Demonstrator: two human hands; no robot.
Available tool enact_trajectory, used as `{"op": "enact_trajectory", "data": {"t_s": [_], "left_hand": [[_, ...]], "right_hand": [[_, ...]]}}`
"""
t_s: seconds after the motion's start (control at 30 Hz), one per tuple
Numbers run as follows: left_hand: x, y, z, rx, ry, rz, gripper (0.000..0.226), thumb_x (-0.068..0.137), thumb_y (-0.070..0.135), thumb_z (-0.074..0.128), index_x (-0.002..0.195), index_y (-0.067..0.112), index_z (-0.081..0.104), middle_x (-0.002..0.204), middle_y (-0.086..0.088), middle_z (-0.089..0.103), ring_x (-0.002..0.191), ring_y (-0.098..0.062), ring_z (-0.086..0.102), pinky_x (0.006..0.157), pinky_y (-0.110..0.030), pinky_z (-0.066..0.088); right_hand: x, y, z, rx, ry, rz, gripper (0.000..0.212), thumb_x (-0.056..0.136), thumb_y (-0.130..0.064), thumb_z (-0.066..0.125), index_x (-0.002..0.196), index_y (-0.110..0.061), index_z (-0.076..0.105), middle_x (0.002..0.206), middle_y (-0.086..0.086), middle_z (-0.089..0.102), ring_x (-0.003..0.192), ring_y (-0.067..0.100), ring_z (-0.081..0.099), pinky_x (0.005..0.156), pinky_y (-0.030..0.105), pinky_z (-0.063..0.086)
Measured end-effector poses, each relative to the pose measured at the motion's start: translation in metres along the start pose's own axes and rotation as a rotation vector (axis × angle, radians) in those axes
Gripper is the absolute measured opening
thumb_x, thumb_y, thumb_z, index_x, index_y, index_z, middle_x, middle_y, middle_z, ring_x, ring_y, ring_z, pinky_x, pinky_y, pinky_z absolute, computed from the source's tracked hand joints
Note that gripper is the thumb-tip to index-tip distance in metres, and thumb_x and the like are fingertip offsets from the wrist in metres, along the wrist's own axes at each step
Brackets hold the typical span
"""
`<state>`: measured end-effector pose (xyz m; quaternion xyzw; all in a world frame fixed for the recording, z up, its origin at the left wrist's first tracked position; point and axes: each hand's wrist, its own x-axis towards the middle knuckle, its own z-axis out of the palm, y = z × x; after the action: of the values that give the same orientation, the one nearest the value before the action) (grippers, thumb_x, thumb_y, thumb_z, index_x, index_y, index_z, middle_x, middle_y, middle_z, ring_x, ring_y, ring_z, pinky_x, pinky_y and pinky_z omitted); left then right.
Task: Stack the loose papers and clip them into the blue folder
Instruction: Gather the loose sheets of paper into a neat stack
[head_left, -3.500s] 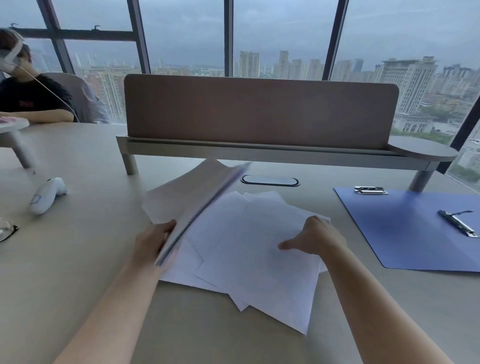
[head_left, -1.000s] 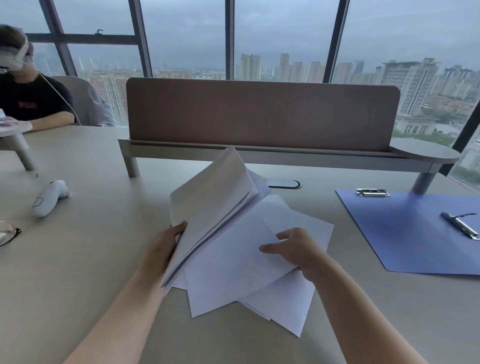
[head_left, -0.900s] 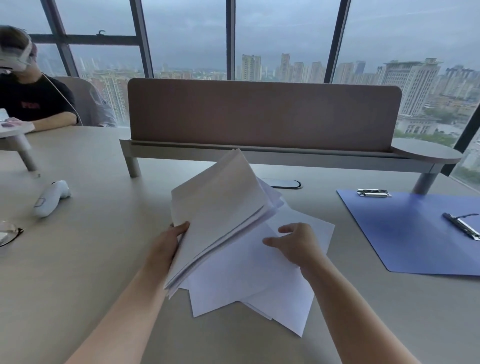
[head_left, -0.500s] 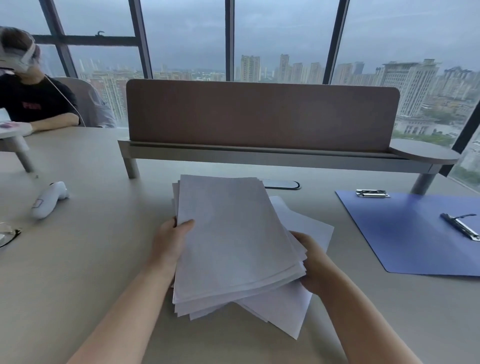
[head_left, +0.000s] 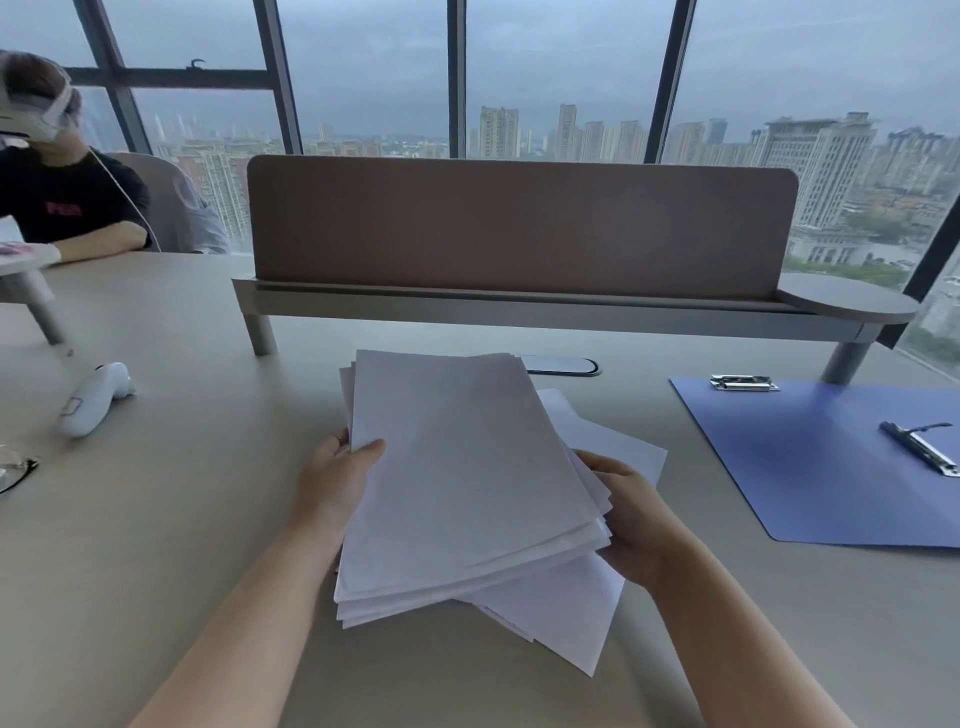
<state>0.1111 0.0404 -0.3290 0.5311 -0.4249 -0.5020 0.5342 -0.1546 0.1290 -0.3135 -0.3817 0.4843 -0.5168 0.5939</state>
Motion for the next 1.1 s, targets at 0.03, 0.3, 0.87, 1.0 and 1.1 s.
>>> {"op": "enact_trajectory", "data": {"t_s": [0.03,0.3,0.87,1.0,1.1], "left_hand": [[0.001,-0.001,-0.001,-0.014,-0.012,-0.012,0.039,0.075,0.013,0.073,0.113,0.007,0.067,0.105,-0.014,0.072,0.084,-0.027,0.069,0.076,-0.036,0.055],[-0.003,0.001,0.0,0.112,-0.037,-0.143,0.091,0.084,0.004,0.071,0.156,0.019,0.017,0.141,-0.01,0.048,0.117,-0.029,0.057,0.082,-0.029,0.041],[0.002,0.002,-0.026,-1.044,-0.241,-0.147,0.058,0.019,-0.008,0.094,0.074,-0.01,0.073,0.08,-0.017,0.075,0.068,-0.027,0.075,0.054,-0.023,0.058],[-0.008,0.004,-0.011,-0.827,-0.124,-0.228,0.041,0.096,-0.003,0.043,0.066,-0.006,0.071,0.061,-0.011,0.073,0.052,-0.017,0.071,0.045,-0.02,0.054],[-0.006,-0.001,-0.006,-0.691,-0.069,-0.232,0.02,0.099,0.003,0.042,0.084,0.005,0.056,0.052,0.001,0.069,0.047,-0.008,0.068,0.046,-0.018,0.053]], "right_hand": [[0.001,0.001,0.0,-0.044,0.007,-0.019,0.03,0.091,0.006,0.052,0.102,-0.004,0.079,0.112,0.035,0.068,0.092,0.039,0.062,0.087,0.05,0.046],[-0.001,0.0,0.005,-0.048,0.012,-0.177,0.027,0.09,-0.006,0.055,0.091,-0.009,0.082,0.09,0.02,0.074,0.079,0.028,0.067,0.073,0.033,0.052],[-0.009,0.024,0.047,-1.738,0.191,-0.204,0.08,0.081,-0.086,0.026,0.132,-0.031,0.054,0.131,-0.002,0.061,0.121,0.025,0.054,0.099,0.044,0.036],[-0.003,0.022,0.04,-1.585,0.263,-0.241,0.079,0.079,-0.086,0.036,0.139,-0.035,0.049,0.136,-0.008,0.058,0.126,0.02,0.051,0.101,0.041,0.037],[0.003,0.017,0.017,-1.519,0.312,-0.101,0.097,0.067,-0.092,0.043,0.147,-0.037,0.039,0.149,-0.006,0.046,0.137,0.022,0.041,0.11,0.042,0.032]]}}
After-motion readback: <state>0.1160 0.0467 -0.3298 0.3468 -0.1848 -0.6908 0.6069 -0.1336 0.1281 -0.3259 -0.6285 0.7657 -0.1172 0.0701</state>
